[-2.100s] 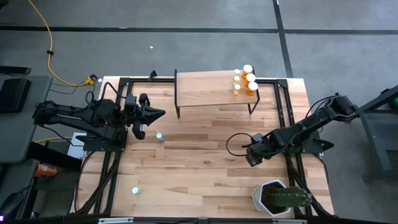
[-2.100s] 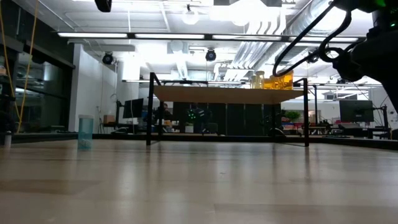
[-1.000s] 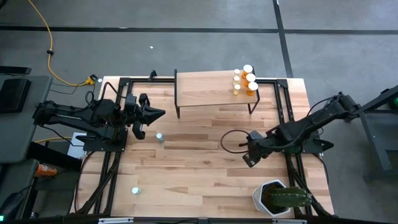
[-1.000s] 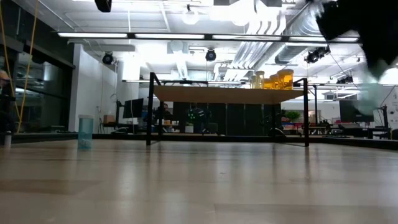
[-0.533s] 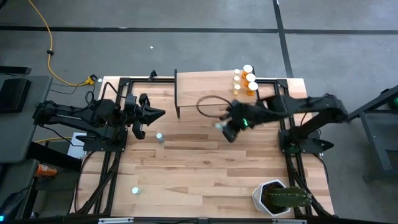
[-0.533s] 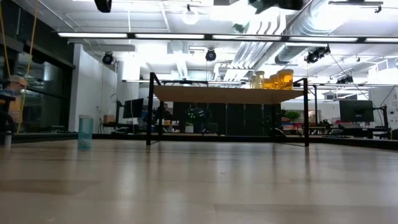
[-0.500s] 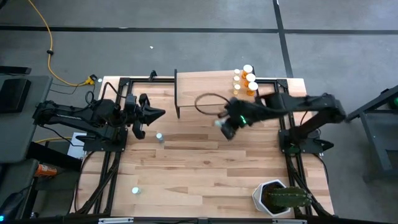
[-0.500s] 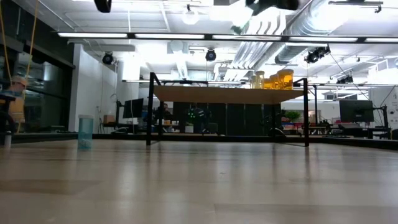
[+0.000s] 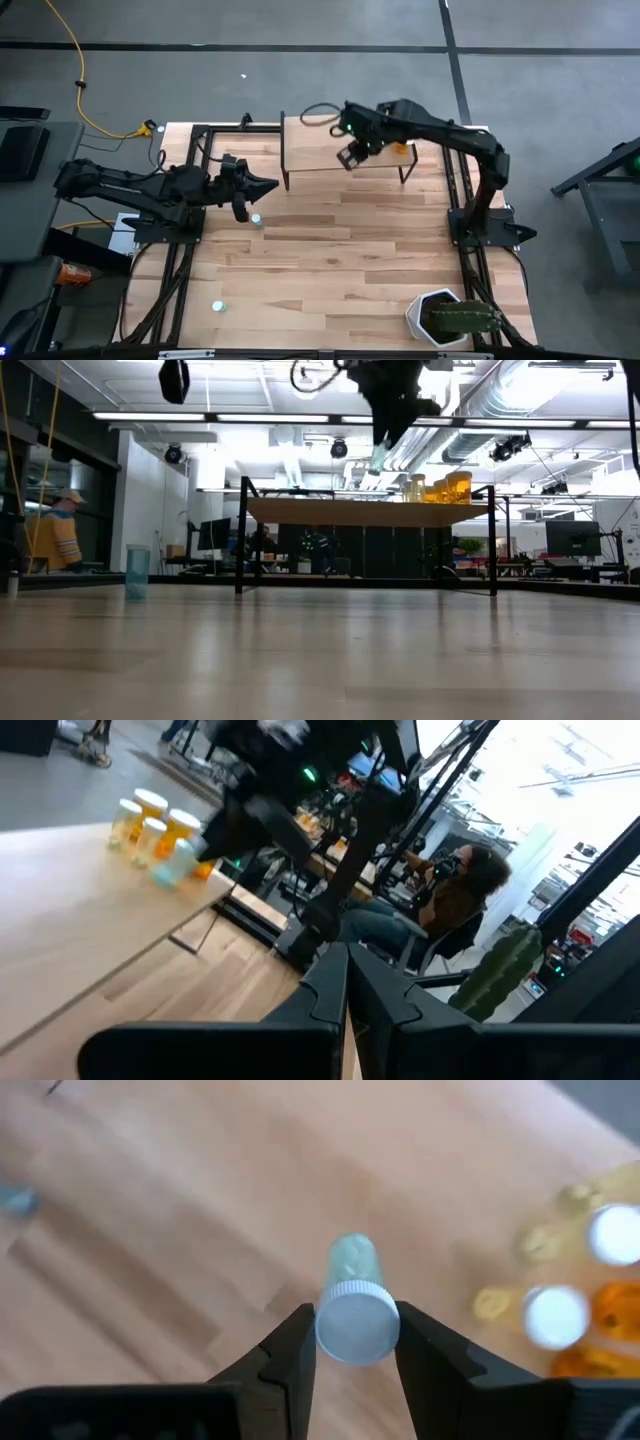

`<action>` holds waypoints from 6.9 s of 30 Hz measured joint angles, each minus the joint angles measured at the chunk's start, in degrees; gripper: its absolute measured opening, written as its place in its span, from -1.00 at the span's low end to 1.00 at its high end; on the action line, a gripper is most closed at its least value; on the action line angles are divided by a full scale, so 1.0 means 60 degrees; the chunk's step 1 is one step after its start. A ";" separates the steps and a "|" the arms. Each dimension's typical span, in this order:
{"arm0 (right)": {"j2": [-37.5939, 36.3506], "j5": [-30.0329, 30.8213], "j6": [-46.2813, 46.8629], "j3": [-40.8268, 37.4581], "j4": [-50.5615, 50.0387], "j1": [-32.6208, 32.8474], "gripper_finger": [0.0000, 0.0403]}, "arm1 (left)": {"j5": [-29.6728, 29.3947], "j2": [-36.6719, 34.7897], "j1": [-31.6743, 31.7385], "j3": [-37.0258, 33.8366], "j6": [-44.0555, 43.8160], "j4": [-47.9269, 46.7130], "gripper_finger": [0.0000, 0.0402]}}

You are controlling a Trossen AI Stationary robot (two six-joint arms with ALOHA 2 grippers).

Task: Pick and place medicine bottles onto shelf by color
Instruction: Put the right green pill bottle on the shelf, then put the blue pill bottle on the shelf

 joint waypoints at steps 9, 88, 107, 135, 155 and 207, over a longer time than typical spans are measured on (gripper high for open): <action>0.0281 -0.0193 0.0470 0.0020 -0.0022 -0.1801 -0.46 | 0.0009 0.0448 0.0000 -0.0004 -0.0187 0.0735 -1.00; 0.0886 -0.0790 -0.0238 0.0083 0.0211 -0.2234 -0.11 | 0.0272 0.0362 -0.0011 -0.0017 0.0647 0.1174 -1.00; -0.1751 -0.0686 -0.1230 -0.0821 -0.0337 0.1946 -0.11 | 0.0856 -0.1218 0.0007 -0.0018 0.1995 -0.0120 -1.00; -0.6247 -0.0215 0.0550 -0.8595 0.8462 0.3990 -0.11 | 0.0791 -0.0093 -0.0013 0.1853 0.1616 -0.5835 0.03; -0.6136 0.0021 0.0799 -0.8653 0.7934 0.3990 -0.11 | 0.1331 0.2742 -0.0378 0.1978 0.1135 -0.9995 0.32; -0.5791 0.0508 0.1119 -0.8657 0.7468 0.4019 -0.11 | 0.1775 0.3823 0.0834 -0.0189 0.1767 -0.7854 -0.43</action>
